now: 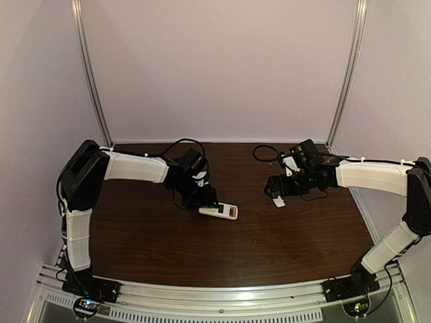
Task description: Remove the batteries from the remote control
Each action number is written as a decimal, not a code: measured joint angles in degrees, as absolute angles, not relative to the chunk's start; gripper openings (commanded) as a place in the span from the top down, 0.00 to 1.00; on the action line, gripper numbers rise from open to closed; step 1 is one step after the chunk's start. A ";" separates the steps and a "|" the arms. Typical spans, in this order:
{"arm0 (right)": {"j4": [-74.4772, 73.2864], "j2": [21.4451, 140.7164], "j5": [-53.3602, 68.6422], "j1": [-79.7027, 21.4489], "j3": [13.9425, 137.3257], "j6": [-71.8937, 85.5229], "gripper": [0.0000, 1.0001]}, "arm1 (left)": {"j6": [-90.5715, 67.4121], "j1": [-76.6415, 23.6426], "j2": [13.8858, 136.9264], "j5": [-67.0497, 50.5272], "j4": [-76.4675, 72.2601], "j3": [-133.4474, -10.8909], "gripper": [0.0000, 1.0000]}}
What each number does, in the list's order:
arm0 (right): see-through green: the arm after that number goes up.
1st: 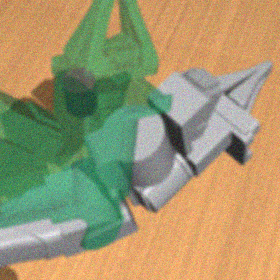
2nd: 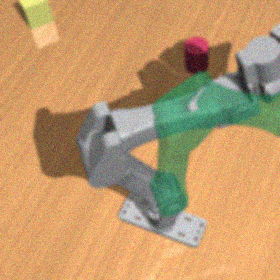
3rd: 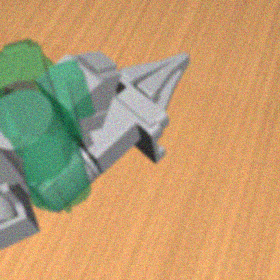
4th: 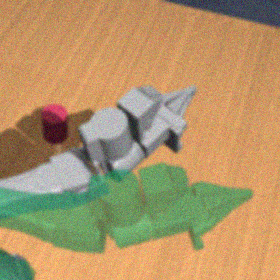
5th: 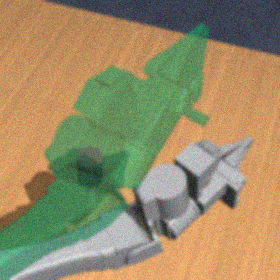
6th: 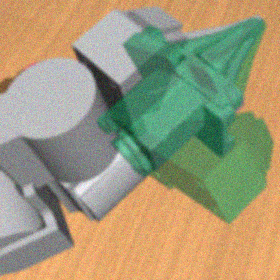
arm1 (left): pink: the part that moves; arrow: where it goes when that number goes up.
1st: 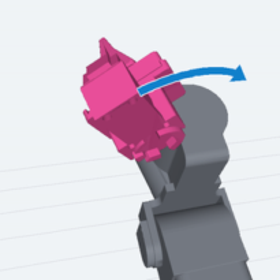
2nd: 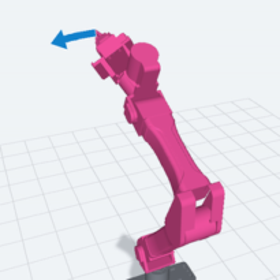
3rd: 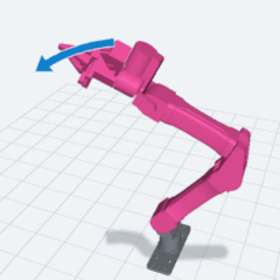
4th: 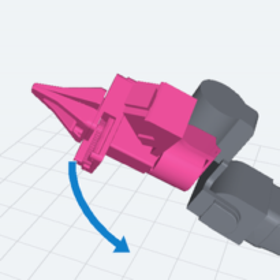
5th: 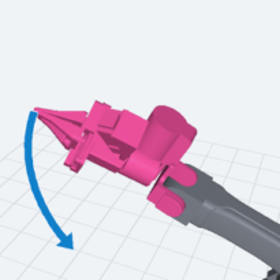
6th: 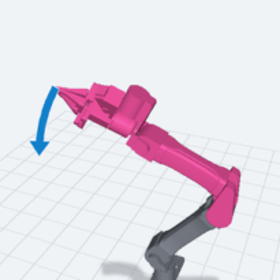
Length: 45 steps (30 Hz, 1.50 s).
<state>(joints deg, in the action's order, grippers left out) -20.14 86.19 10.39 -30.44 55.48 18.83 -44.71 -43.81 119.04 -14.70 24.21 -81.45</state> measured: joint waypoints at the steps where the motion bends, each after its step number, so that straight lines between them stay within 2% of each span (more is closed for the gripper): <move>1: -20.29 86.19 10.39 -30.44 55.48 18.65 0.00 | -44.51 -44.01 119.07 -14.31 24.56 -81.67 0.35; 32: -21.69 86.17 10.74 -30.44 55.48 18.17 0.00 | -37.82 -47.03 119.37 0.99 36.18 -87.83 0.37; 45: -22.33 86.19 11.25 -30.44 55.59 18.41 0.00 | -30.81 -47.35 115.70 6.04 39.03 -86.11 0.47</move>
